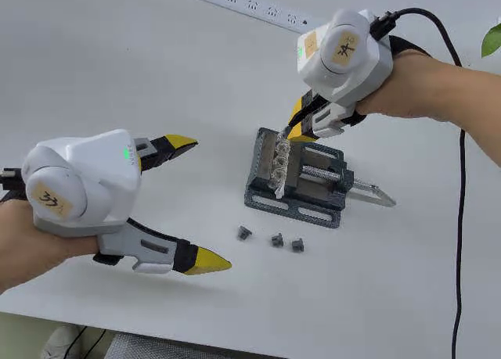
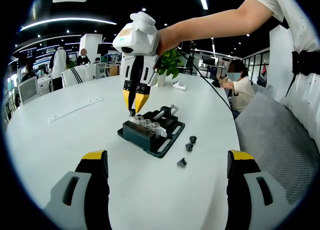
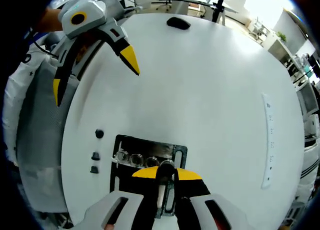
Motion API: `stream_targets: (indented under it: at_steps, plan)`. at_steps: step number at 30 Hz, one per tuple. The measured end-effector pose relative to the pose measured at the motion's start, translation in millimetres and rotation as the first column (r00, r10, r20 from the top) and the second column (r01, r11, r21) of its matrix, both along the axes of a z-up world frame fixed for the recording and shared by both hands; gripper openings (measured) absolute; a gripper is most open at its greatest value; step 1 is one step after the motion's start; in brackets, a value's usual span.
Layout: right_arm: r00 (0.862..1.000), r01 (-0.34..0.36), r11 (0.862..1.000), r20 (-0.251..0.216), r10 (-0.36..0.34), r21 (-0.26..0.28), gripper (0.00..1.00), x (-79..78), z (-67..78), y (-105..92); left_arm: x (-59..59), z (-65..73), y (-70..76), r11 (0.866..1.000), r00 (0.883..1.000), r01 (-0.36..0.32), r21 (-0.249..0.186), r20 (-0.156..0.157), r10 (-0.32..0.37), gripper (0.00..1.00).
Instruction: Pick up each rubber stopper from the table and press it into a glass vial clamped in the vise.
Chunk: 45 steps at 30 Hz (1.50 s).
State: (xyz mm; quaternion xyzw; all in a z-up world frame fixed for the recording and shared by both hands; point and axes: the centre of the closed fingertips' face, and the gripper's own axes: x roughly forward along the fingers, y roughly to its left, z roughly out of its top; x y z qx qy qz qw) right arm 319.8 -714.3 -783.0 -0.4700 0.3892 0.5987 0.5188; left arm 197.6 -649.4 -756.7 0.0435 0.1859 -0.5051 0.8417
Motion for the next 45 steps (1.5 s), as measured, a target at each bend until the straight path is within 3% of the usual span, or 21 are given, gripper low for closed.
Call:
stream_targets:
  at_steps: [18,45]
  plan:
    - [1.000,0.024,0.999,-0.012,-0.023,0.035,0.08,3.4,-1.6,-0.8,2.5,-0.5,-0.6,1.000,1.000,-0.001,-0.004,-0.001,0.001,0.99]
    - [1.000,0.021,0.999,-0.020,-0.020,0.027,0.08,0.4,-0.6,0.7,2.1,0.1,-1.9,1.000,1.000,-0.001,-0.007,-0.002,0.001,0.99]
